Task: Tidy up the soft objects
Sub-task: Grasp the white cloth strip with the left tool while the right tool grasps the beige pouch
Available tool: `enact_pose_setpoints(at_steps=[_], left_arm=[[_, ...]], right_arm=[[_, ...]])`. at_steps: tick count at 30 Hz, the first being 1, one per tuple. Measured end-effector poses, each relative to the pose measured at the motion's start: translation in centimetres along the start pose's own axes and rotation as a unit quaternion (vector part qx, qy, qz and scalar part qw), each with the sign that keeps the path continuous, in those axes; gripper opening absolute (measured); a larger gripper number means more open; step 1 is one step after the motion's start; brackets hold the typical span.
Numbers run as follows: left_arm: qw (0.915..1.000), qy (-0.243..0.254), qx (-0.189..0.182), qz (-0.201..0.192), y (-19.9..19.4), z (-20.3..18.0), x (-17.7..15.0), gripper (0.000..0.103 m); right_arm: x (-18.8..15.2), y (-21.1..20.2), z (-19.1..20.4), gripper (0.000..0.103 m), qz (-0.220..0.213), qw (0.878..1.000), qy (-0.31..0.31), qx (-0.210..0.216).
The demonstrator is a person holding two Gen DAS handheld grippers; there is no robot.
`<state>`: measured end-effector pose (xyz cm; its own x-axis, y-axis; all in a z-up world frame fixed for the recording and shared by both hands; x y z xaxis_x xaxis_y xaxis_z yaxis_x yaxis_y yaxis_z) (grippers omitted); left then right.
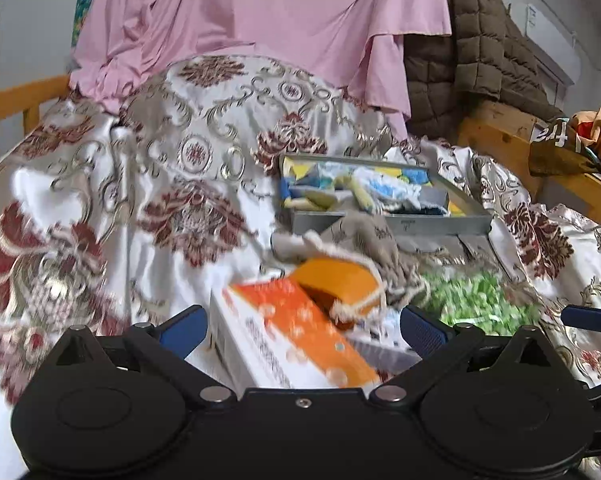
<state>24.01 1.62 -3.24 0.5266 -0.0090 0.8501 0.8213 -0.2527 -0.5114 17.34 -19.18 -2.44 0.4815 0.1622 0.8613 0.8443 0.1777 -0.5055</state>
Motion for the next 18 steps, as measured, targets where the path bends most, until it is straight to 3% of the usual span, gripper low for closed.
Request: enact_pose_setpoints(at_steps=[7, 10, 13, 18], left_arm=[[0.9994, -0.009, -0.033, -0.007, 3.3, 1.0, 1.7, 0.102], [0.9960, 0.006, -0.089, -0.003, 5.3, 1.3, 3.0, 0.102], [0.9867, 0.034, -0.158, 0.021, 7.8, 1.5, 3.9, 0.102], [0.9776, 0.044, -0.196, 0.065, 11.5, 1.8, 4.0, 0.102]], right_arm=[[1.8, 3.2, -0.8, 0.103, 0.008, 1.000, -0.027, 0.007], [3.2, 4.7, -1.5, 0.103, 0.011, 0.999, -0.036, 0.016], [4.8, 6.4, -2.3, 0.103, 0.016, 0.999, -0.037, 0.026], [7.9, 9.5, -3.9, 0.103, 0.023, 0.998, -0.041, 0.034]])
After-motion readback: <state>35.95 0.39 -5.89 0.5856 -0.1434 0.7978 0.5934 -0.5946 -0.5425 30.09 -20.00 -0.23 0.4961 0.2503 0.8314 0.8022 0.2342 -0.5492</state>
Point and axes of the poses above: each gripper's, at about its wrist camera, not at the fingertips, and y roughly the way its jaws point, z to its left, x to its top, the point moved 4 cm from there along y, roughly the way its jaws point, and after that the axes turned 1 degree about x, right-handed, at the moved point
